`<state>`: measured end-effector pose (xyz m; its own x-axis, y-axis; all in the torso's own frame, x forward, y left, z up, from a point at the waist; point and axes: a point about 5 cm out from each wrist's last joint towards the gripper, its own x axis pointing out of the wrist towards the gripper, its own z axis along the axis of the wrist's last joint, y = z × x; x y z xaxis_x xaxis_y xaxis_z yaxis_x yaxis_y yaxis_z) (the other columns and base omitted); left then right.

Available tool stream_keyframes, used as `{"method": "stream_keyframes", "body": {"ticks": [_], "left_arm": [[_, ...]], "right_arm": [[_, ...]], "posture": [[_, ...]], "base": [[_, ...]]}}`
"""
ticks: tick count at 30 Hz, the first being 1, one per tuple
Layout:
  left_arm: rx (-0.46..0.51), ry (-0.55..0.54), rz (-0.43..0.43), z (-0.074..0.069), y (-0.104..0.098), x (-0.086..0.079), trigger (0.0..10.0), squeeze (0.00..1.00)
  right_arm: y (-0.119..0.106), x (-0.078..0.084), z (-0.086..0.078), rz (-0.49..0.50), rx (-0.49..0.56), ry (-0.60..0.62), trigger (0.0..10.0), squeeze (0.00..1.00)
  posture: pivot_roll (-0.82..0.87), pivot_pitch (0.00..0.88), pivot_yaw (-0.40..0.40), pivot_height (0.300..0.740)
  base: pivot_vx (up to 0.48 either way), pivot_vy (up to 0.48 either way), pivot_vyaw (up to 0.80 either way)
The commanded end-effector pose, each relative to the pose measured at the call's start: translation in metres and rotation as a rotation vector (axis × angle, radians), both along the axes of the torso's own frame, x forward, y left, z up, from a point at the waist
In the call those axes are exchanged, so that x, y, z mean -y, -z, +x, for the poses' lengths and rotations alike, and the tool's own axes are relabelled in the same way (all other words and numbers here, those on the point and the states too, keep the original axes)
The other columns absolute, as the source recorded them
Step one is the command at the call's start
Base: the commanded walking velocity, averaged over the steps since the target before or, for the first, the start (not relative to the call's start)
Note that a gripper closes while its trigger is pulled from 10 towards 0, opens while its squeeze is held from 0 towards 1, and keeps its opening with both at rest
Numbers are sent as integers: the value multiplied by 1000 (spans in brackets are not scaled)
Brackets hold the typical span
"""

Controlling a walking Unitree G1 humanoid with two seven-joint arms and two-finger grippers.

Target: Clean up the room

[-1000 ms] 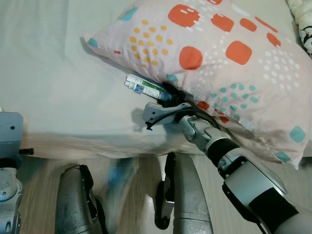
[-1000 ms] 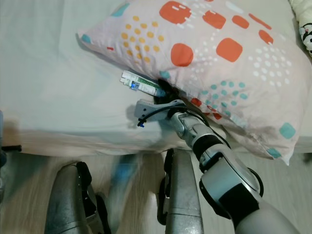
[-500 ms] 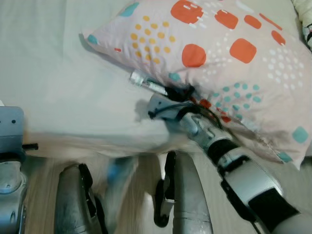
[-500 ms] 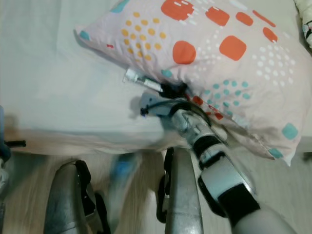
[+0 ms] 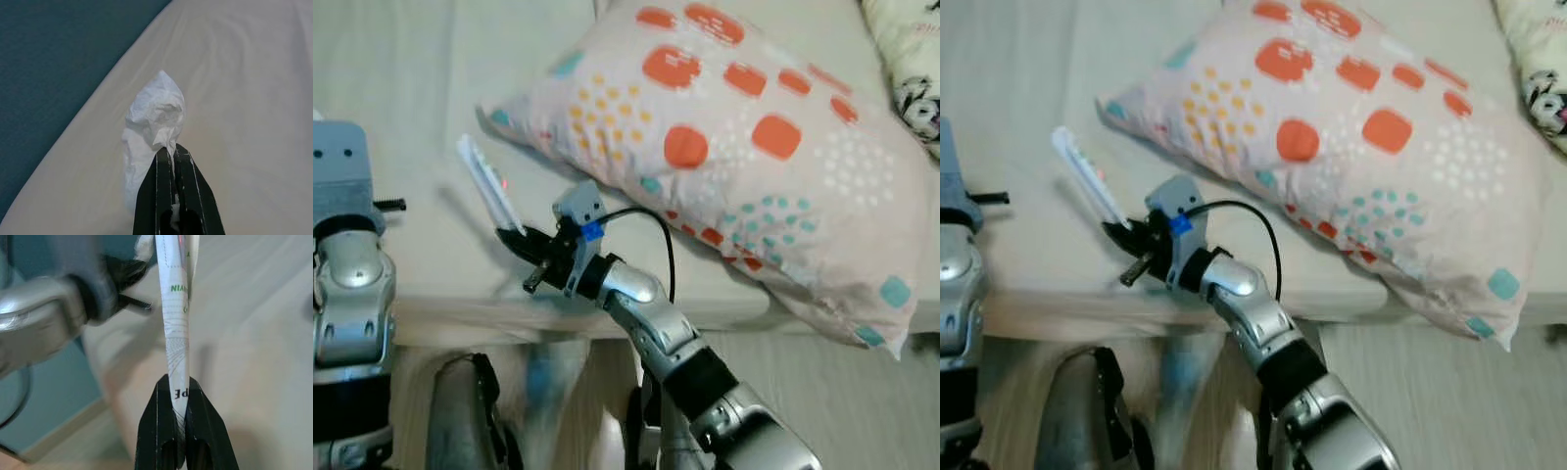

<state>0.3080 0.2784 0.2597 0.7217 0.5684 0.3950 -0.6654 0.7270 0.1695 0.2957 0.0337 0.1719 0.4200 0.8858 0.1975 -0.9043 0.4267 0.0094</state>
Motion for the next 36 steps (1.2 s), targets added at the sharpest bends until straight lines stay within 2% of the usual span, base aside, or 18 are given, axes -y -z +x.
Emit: {"method": "stream_keyframes", "body": {"ticks": [1, 3, 4, 5, 6, 9, 10, 11, 13, 14, 16, 19, 22, 27, 28, 31, 34, 36], "left_arm": [[-50, 15, -75, 7, 20, 2, 10000, 0], [-50, 15, -75, 7, 20, 2, 10000, 0], [-138, 74, -269, 18, 50, 9, 10000, 0], [-138, 74, -269, 18, 50, 9, 10000, 0], [-197, 125, -348, 21, 71, 21, 10000, 0], [-217, 140, -352, 19, 77, 25, 10000, 0], [-254, 157, -369, 19, 91, 32, 10000, 0], [-254, 157, -369, 19, 91, 32, 10000, 0], [-278, 185, -366, 18, 103, 38, 10000, 0], [-278, 185, -366, 18, 103, 38, 10000, 0], [-283, 241, -344, 17, 113, 44, 10000, 0], [-289, 282, -341, 16, 118, 48, 10000, 0], [-292, 452, -415, 13, 136, 64, 10000, 0], [-322, 615, -477, 7, 153, 82, 10000, 0], [-367, 686, -489, 4, 166, 91, 10000, 0], [-425, 705, -480, -2, 183, 95, 10000, 0], [-453, 704, -486, -6, 192, 96, 10000, 0], [-510, 692, -516, -16, 213, 93, 10000, 0]], "right_arm": [[26, -1, -7, -53, -99, 7, 0, 0], [26, -1, -7, -53, -99, 7, 0, 0], [36, 27, 12, -11, -155, 156, 0, 0], [36, 27, 12, -11, -155, 156, 0, 0], [40, 58, 27, 38, -193, 303, 0, 0], [41, 72, 31, 47, -198, 366, 0, 0], [42, 103, 35, 42, -220, 474, 0, 0], [42, 103, 35, 42, -220, 474, 0, 0], [46, 131, 36, 5, -235, 569, 0, 0], [46, 131, 36, 5, -235, 569, 0, 0], [55, 153, 34, -61, -241, 640, 0, 0], [59, 160, 33, -80, -251, 663, 0, 0], [76, 168, 28, -128, -285, 687, 0, 0], [92, 165, 22, -184, -315, 693, 0, 0], [101, 164, 18, -228, -337, 692, 0, 0], [114, 165, 12, -306, -346, 690, 0, 0], [119, 168, 9, -318, -358, 695, 0, 0], [128, 175, 3, -346, -382, 718, 0, 0]], "posture": [[-75, 204, -108, 505], [-75, 204, -108, 505], [-103, 150, -77, 515], [-103, 150, -77, 515], [-110, 141, -67, 525], [-112, 136, -64, 530], [-125, 116, -51, 540], [-125, 116, -51, 540], [-129, 100, -47, 550], [-129, 100, -47, 550], [-134, 92, -46, 560], [-136, 87, -44, 565], [-128, 91, -33, 580], [-138, 90, -35, 600], [-140, 96, -36, 610], [-142, 93, -38, 620], [-141, 97, -39, 625], [-144, 96, -33, 635]], "base": [[0, 0, 0], [0, 0, 0], [0, 0, 0], [0, 0, 0], [0, 0, 0], [0, 0, 0], [-480, 0, 0], [-480, 0, 0], [-480, 0, 0], [-480, 0, 0], [-240, 0, 0], [0, 0, 0], [0, 0, 0], [0, 0, 0], [0, 0, 0], [0, 0, 0], [0, 0, 0], [0, 0, 0]]}}
